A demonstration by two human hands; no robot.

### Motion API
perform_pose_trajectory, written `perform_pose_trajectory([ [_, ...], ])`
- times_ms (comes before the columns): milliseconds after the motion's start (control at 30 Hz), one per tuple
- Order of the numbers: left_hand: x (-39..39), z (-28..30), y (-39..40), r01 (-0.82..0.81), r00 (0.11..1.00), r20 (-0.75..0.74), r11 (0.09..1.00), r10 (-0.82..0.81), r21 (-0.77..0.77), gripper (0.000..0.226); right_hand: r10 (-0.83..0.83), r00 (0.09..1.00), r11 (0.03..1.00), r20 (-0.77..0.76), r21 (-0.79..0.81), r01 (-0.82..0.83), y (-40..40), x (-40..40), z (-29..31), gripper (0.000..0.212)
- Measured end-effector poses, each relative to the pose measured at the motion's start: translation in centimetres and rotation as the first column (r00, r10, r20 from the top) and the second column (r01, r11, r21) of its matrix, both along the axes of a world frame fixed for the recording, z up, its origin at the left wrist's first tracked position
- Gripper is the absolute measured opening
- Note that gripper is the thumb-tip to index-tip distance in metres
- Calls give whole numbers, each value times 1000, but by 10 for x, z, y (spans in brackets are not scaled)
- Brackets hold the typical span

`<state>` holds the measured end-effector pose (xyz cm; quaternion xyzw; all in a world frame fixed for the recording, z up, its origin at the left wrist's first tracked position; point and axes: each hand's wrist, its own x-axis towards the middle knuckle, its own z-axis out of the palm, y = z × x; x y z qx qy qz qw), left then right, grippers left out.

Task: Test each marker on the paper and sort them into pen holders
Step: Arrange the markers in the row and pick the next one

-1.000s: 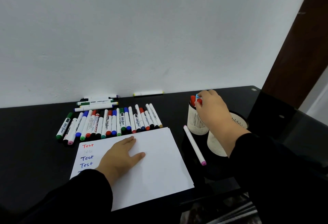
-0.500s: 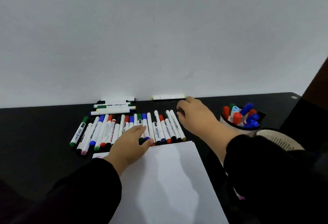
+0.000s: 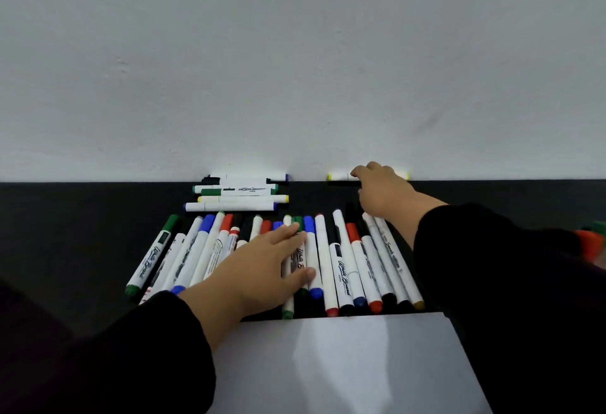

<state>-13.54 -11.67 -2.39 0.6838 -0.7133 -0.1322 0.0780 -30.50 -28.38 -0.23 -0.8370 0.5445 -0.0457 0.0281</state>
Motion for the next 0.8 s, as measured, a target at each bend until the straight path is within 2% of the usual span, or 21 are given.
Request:
perform_pose_trajectory([
  [200, 3, -6, 0, 13, 1000, -9, 998, -14, -60, 65, 4, 997, 999, -75, -50, -8, -25, -1, -9, 45],
  [467, 6, -11, 0, 22, 1000, -20, 997, -24, -79, 66, 12, 996, 994, -94, -108, -23, -33, 1, -15, 33],
  [600, 5, -11, -1, 25, 1000, -13, 998, -26, -55, 70, 35, 994, 995, -107, -93, -45, -31, -1, -15, 30],
  [800, 3, -2, 0, 8, 1000, -8, 1000, -8, 16, 66, 94, 995, 971, -39, -216, -100, -13, -3, -5, 32],
])
